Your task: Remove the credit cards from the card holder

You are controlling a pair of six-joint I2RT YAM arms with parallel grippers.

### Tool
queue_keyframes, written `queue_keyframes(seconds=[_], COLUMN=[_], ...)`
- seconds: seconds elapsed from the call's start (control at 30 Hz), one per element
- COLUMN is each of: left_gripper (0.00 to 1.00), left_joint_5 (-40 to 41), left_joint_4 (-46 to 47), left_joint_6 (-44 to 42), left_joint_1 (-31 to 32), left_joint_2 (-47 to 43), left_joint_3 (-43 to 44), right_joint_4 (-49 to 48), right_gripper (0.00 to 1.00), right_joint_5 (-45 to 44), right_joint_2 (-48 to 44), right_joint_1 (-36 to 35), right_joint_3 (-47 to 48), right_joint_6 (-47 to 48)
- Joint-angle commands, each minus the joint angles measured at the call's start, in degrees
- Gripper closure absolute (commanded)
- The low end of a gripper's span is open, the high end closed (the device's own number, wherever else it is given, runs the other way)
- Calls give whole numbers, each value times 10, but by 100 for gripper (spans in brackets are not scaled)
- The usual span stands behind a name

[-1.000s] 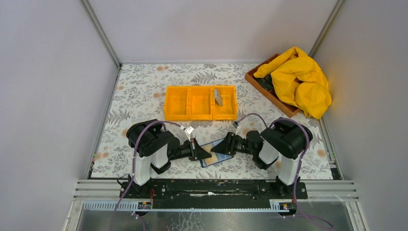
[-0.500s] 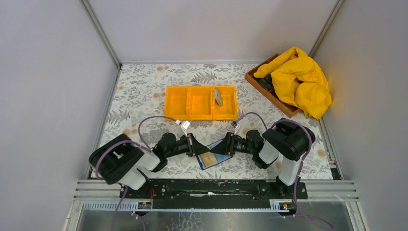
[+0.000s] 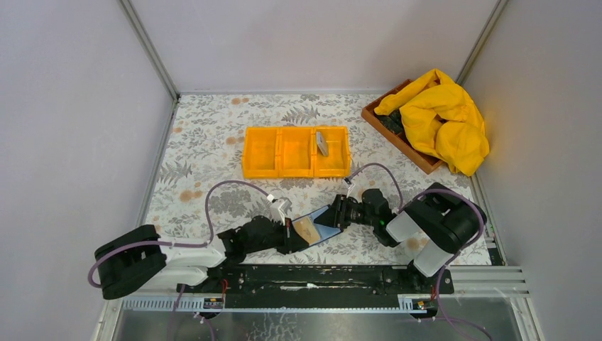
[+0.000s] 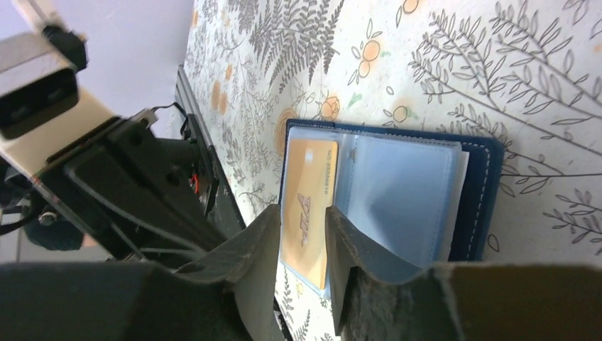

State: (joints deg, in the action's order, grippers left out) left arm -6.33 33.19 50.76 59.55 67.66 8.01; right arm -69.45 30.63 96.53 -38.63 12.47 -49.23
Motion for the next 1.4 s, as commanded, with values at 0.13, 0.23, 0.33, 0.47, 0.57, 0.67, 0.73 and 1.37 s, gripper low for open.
queue_keyframes(seconds=[0.13, 0.23, 0.33, 0.47, 0.57, 0.67, 0.73, 1.37], left_gripper=[100, 100, 100, 100, 100, 100, 100, 100], left_joint_5=[51, 44, 33, 60, 99, 140, 149, 113], left_joint_4=[-65, -63, -47, -77, -124, -172, -195, -179], left_joint_6=[-22, -18, -13, -12, -14, -16, -17, -34], left_joint_1=[61, 73, 82, 83, 83, 81, 71, 16], left_joint_2=[3, 46, 75, 84, 77, 66, 68, 100], left_joint_3=[13, 18, 17, 28, 40, 52, 58, 88], right_joint_4=[110, 108, 108, 107, 107, 110, 109, 77], right_gripper=[67, 67, 67, 67, 67, 67, 67, 59], right_joint_5=[-38, -37, -40, -39, -37, -40, -40, -39], right_joint_2=[-62, -62, -63, -64, -67, -70, -69, -40], right_joint_1=[-2, -2, -2, -2, -2, -2, -2, -2], right_joint_3=[29, 26, 23, 23, 23, 21, 20, 22], right_joint_6=[60, 59, 60, 60, 60, 62, 61, 49])
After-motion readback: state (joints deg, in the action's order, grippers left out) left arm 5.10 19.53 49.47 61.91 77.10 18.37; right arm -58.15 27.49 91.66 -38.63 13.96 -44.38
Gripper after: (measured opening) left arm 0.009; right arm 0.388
